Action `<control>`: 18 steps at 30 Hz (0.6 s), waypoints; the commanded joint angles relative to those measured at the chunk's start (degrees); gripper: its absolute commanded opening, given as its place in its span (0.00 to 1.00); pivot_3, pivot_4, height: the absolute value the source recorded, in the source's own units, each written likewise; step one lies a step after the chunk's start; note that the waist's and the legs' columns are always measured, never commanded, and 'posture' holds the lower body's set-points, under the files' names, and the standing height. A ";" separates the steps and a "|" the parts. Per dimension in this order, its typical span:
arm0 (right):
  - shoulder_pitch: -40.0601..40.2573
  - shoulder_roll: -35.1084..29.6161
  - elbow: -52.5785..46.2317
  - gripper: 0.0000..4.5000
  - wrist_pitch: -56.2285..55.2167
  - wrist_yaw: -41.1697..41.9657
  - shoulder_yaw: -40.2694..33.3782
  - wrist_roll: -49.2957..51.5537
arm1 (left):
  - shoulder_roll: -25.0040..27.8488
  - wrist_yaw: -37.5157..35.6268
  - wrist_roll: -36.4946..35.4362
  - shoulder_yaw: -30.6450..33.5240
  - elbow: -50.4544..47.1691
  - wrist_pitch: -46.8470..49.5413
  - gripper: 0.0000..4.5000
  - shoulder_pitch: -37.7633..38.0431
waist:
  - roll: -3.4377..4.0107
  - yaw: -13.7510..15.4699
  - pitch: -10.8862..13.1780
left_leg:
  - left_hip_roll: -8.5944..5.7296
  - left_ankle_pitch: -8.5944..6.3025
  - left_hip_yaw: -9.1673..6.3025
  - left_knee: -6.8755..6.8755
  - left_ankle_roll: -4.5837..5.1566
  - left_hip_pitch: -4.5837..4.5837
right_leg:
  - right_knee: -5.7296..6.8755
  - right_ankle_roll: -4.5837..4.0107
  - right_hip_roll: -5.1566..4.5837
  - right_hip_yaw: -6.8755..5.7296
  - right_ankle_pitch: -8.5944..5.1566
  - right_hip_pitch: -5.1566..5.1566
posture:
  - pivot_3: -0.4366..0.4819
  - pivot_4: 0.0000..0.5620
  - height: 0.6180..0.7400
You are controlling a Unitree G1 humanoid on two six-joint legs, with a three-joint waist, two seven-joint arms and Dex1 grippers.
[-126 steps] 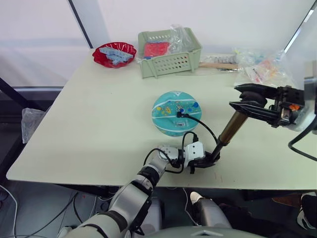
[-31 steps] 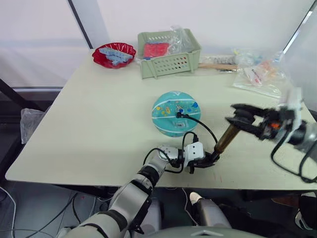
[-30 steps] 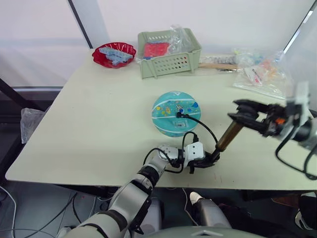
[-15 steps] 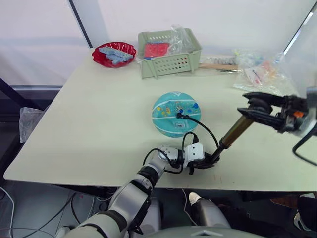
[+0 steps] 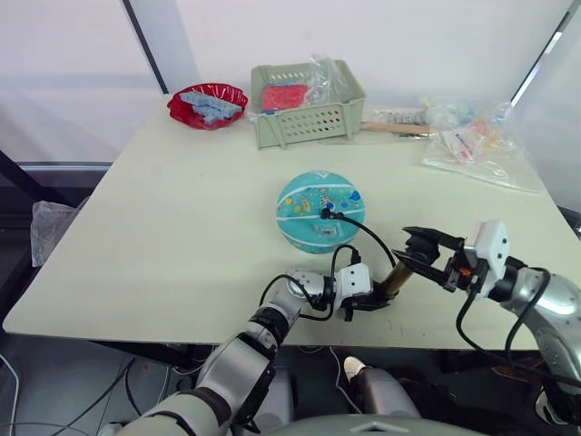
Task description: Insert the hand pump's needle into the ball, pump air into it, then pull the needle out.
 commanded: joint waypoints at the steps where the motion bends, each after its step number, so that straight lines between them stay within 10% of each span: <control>1: -0.13 -1.13 1.36 0.40 1.58 0.05 -2.44 -0.61 | 2.11 -1.27 5.29 -3.48 5.78 3.06 0.24 3.81 | 0.05 0.00 -0.02 | 0.01 0.00 0.00 -0.09 0.00 0.10 | 0.00 0.00 -0.01 0.06 0.00 0.04 | 0.48 0.27 0.97; 18: -15.77 -16.30 -7.52 0.40 25.92 -2.44 -25.91 32.41 | 2.04 -1.29 5.45 -3.59 5.82 3.00 0.24 4.00 | 0.48 0.29 0.82 | -0.09 0.00 -0.01 -0.12 0.00 -0.08 | -0.07 -0.01 -0.13 0.01 -0.01 0.00 | 0.48 0.27 0.97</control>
